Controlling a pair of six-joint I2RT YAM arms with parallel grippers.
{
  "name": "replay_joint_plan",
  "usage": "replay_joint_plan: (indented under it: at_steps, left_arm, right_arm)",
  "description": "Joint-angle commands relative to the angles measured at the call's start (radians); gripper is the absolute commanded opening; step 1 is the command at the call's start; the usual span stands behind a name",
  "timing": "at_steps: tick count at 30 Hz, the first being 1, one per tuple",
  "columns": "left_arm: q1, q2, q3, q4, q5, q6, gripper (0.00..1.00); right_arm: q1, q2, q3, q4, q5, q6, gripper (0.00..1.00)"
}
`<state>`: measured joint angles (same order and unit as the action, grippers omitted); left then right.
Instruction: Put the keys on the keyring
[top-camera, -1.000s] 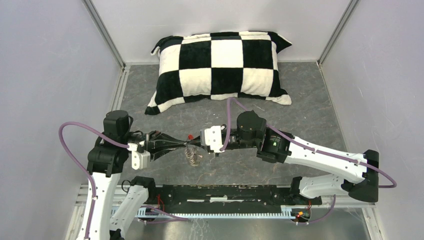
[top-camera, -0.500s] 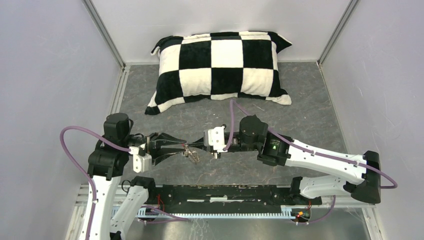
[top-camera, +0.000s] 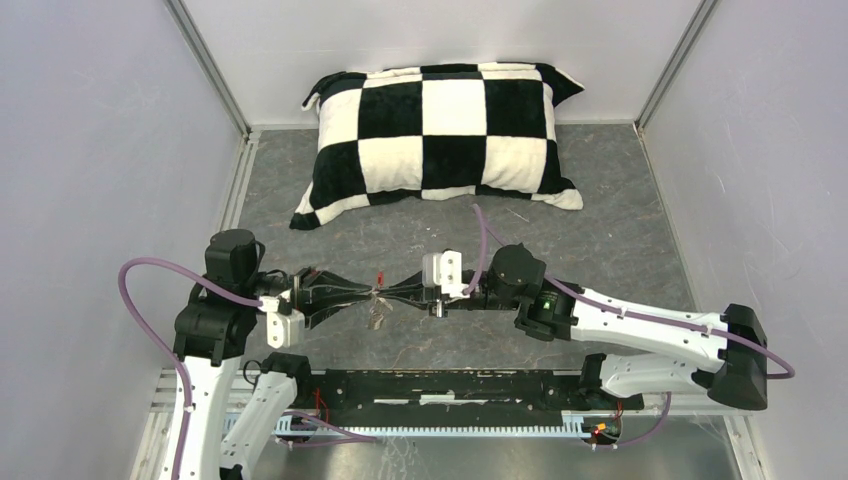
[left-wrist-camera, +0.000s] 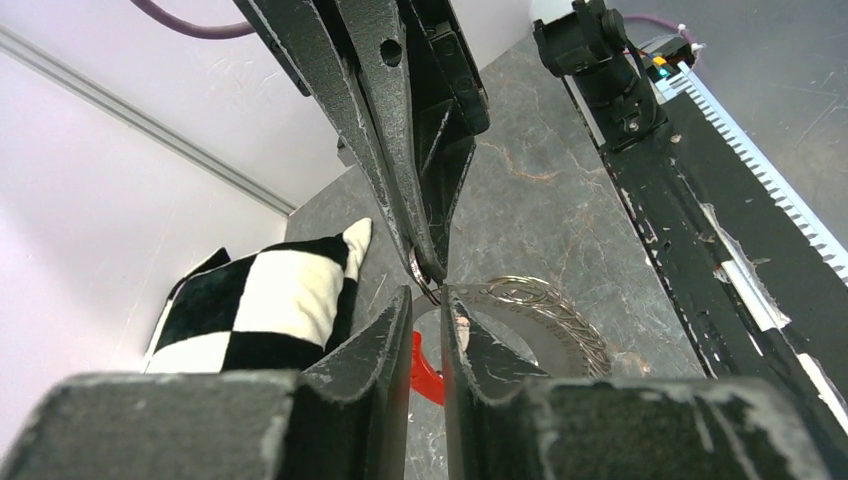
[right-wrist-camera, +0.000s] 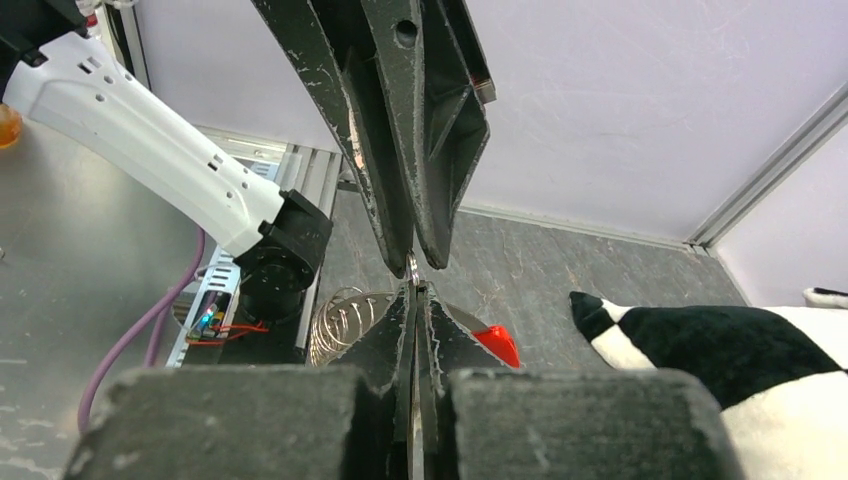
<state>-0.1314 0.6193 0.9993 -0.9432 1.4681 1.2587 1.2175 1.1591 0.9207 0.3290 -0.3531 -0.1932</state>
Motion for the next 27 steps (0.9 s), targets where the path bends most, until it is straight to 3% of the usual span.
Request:
replay_joint_plan:
  at_steps: [1,6,19,27]
  left_arm:
    - [-0.001,-0.006,-0.002,0.017,-0.003,-0.059,0.22]
    - [-0.001,-0.001,0.001,0.017,0.006,-0.061,0.15]
    - [-0.001,0.008,-0.008,0.015,0.002,-0.054,0.14]
    - [-0.001,-0.002,-0.02,0.016,-0.047,0.0,0.22]
  right_arm:
    - [0.006,-0.035,-0.028,0.165,0.032,0.078,0.01]
    - [0.006,-0.025,-0.04,0.212,0.031,0.115,0.01]
    - [0.018,0.017,-0.055,0.304,0.018,0.184,0.01]
    - [0.022,0.021,-0.054,0.291,0.03,0.178,0.01]
